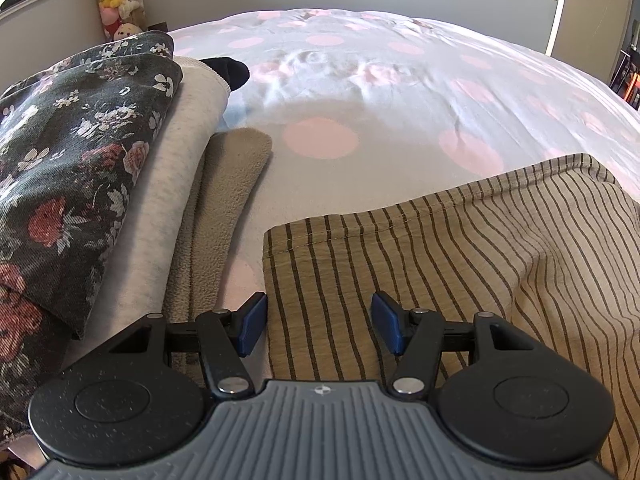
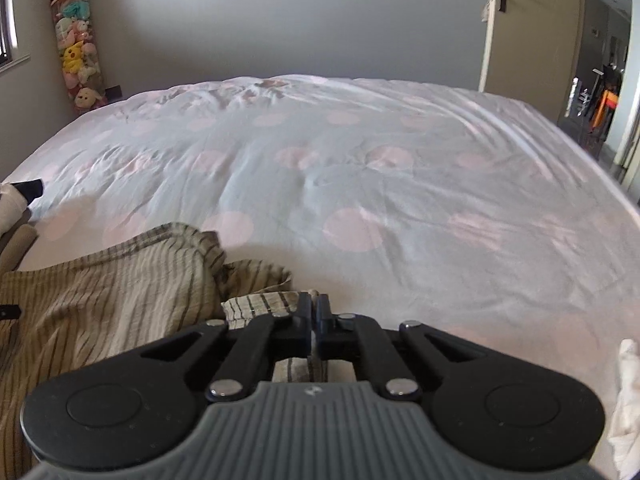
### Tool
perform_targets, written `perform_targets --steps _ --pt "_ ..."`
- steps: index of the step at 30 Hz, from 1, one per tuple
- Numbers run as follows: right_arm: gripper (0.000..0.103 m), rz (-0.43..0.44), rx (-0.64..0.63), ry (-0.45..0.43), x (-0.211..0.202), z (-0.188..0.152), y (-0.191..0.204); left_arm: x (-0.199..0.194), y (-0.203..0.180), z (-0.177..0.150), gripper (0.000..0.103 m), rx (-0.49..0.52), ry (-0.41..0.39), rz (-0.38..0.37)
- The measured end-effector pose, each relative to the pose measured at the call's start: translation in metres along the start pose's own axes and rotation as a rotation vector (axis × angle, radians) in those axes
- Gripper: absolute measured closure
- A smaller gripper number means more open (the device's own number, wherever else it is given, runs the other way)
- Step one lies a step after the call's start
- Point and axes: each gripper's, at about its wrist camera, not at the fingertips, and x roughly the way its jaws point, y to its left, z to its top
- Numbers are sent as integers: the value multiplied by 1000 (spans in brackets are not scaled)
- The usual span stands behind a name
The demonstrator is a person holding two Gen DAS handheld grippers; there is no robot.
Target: Fold clothes
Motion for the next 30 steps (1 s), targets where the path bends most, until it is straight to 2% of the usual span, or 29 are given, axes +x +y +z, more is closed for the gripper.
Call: perform_targets --steps 3,7,11,15,19,23,25,27,30 --pt "101 -41 23 -1 5 12 -19 0 1 0 48 0 -1 0" --pt "101 -155 -8 33 29 17 -42 0 1 -1 48 -1 -2 -2" --pt "102 -276 19 84 55 8 -70 2 2 -1 48 7 -4 -4" --pt "102 -339 70 136 73 -14 -94 1 3 2 48 9 -21 9" --pt "101 -278 126 148 77 -32 -107 -1 8 5 48 -15 -39 18" --pt "86 -223 294 121 68 -36 -124 -5 14 6 48 -55 -60 16" --pt "81 -198 327 111 61 -39 -125 -9 18 7 48 -86 -86 4" --pt "80 -176 333 105 54 -42 -123 -10 21 7 47 -114 -106 -7" --pt "76 -143 329 101 46 -50 -117 -6 21 4 48 -100 -118 -1"
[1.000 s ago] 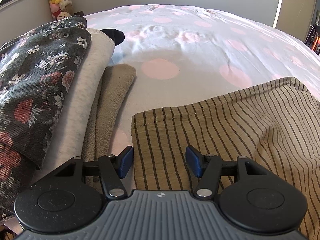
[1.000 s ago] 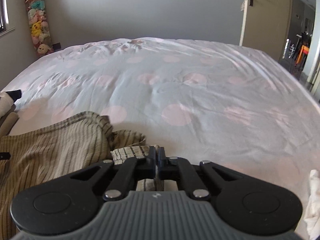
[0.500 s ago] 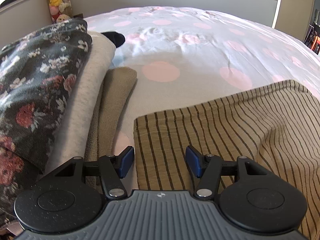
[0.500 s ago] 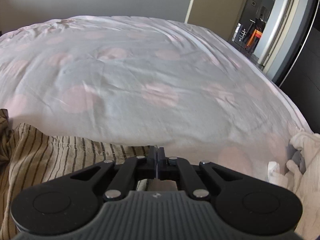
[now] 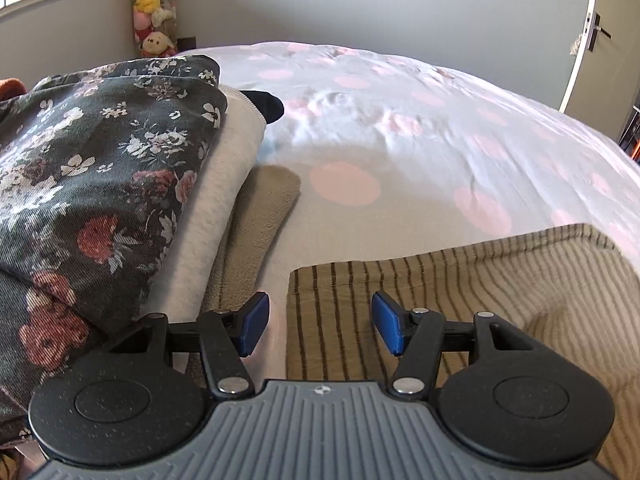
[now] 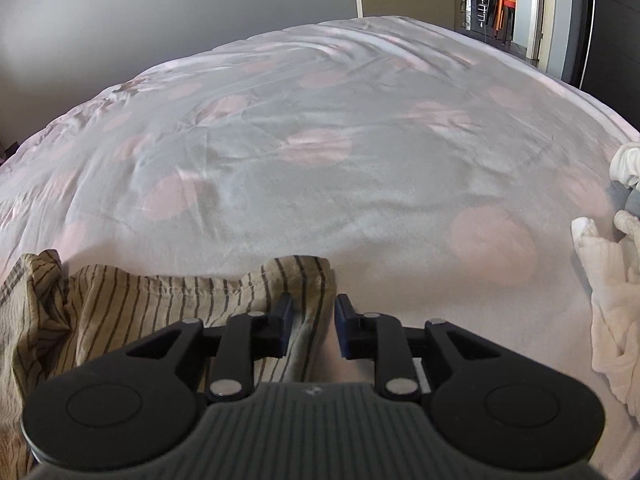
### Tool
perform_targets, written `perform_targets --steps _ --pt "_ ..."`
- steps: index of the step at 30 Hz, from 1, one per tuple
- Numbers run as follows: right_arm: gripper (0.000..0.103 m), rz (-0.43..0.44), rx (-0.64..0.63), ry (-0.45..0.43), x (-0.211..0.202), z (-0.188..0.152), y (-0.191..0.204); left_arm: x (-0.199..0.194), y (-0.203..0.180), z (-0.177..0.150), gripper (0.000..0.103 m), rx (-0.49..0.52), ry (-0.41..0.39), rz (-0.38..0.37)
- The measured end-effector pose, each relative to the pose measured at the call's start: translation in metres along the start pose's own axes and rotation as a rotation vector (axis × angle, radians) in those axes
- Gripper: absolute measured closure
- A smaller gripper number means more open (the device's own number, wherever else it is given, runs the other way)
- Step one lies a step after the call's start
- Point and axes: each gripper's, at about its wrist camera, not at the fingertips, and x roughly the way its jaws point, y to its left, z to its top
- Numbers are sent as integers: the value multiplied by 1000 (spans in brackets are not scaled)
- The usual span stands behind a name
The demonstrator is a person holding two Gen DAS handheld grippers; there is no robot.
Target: Fold clothes
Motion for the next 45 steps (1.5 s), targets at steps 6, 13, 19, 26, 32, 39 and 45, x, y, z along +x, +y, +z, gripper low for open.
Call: perform_targets --steps 6,13,19,26,32,39,45 --pt "72 43 22 3 -6 -12 -8 5 -5 -5 48 7 7 -29" --pt "45 131 238 -15 -1 -4 -44 18 -3 -13 55 7 42 -9" --pt "57 169 353 -7 20 2 -48 19 14 -13 77 -88 8 -66" --pt "101 131 276 -15 14 -2 -33 13 21 -10 103 -130 -41 -69" --pt "101 7 281 -77 -12 13 -69 2 22 -3 103 -120 -102 -17" --pt "101 -132 310 -106 -24 27 -122 5 13 -2 103 -41 -89 81" --pt "82 -80 348 -60 -21 18 -130 7 9 -1 98 -1 -69 76"
